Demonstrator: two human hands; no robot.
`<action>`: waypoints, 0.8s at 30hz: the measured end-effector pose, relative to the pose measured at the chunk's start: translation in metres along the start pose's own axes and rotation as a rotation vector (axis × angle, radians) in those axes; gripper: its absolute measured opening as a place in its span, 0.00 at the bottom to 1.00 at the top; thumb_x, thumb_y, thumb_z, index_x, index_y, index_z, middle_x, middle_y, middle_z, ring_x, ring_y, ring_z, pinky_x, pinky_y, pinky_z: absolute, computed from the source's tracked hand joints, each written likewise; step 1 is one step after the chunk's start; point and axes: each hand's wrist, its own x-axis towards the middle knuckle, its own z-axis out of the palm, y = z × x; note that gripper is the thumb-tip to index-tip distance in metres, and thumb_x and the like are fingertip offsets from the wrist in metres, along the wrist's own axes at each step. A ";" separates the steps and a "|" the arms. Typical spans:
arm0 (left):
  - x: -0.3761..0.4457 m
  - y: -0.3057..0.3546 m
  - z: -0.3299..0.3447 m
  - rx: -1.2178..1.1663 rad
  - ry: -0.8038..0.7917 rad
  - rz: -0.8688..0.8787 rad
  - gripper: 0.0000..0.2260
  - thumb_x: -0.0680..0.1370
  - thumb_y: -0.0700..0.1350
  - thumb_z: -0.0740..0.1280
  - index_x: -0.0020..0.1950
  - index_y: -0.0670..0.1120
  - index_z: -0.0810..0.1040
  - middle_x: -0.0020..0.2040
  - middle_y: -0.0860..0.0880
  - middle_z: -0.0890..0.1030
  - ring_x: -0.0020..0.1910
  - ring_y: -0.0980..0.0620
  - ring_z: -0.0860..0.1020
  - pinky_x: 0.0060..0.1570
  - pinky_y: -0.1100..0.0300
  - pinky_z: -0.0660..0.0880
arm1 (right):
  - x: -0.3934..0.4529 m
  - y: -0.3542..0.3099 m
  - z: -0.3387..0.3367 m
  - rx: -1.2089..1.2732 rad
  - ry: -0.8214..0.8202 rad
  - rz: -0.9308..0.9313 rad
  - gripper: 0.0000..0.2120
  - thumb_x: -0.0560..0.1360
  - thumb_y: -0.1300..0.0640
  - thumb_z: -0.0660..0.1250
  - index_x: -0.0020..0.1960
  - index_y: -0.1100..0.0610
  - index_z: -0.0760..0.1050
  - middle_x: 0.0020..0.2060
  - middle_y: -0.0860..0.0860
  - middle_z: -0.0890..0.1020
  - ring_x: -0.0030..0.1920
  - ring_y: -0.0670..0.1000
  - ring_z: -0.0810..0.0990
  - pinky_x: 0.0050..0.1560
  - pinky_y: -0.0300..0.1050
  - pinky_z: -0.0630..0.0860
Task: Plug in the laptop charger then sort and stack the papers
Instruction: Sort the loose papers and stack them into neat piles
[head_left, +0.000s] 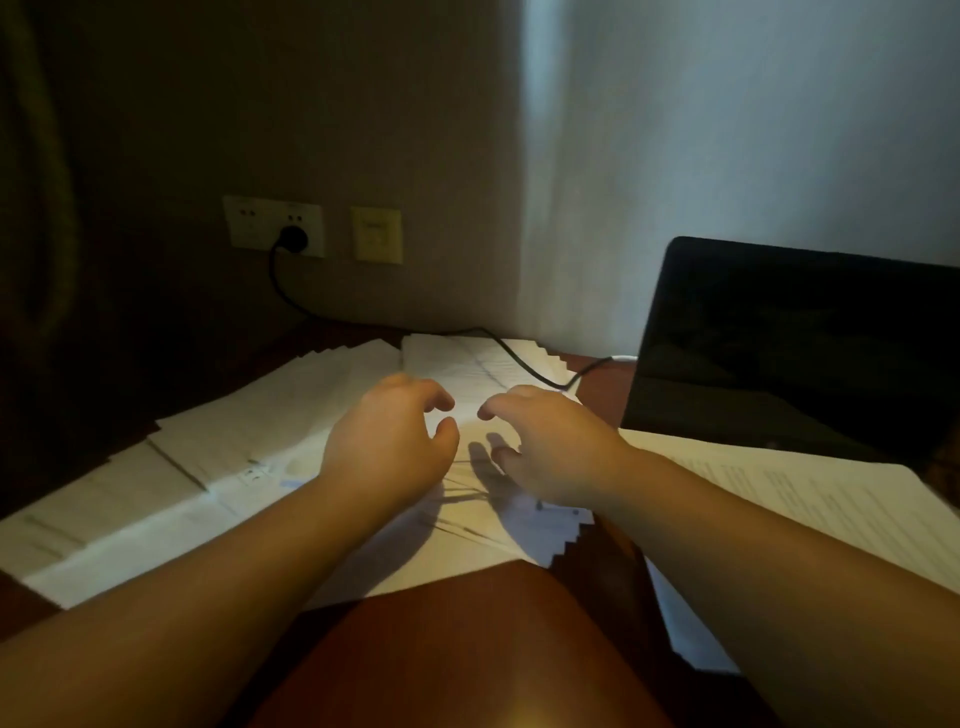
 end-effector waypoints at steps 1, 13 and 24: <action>0.002 -0.004 0.002 0.008 0.022 -0.014 0.12 0.80 0.52 0.66 0.63 0.56 0.78 0.63 0.55 0.76 0.51 0.58 0.74 0.49 0.64 0.71 | 0.007 0.000 0.003 -0.008 -0.003 -0.017 0.19 0.80 0.51 0.65 0.70 0.46 0.70 0.66 0.46 0.74 0.61 0.49 0.75 0.59 0.45 0.75; 0.011 -0.030 0.008 -0.126 0.233 -0.071 0.17 0.79 0.51 0.68 0.67 0.60 0.73 0.68 0.58 0.70 0.50 0.59 0.77 0.45 0.63 0.80 | 0.015 0.018 0.022 0.268 0.129 -0.061 0.27 0.79 0.47 0.65 0.76 0.39 0.61 0.78 0.37 0.53 0.75 0.43 0.60 0.66 0.36 0.63; 0.011 -0.020 0.005 0.020 0.095 -0.116 0.36 0.77 0.56 0.69 0.77 0.65 0.49 0.80 0.54 0.35 0.50 0.56 0.73 0.42 0.65 0.72 | 0.008 0.009 0.010 0.249 -0.059 0.029 0.48 0.74 0.43 0.71 0.72 0.26 0.34 0.69 0.39 0.19 0.70 0.51 0.70 0.41 0.31 0.72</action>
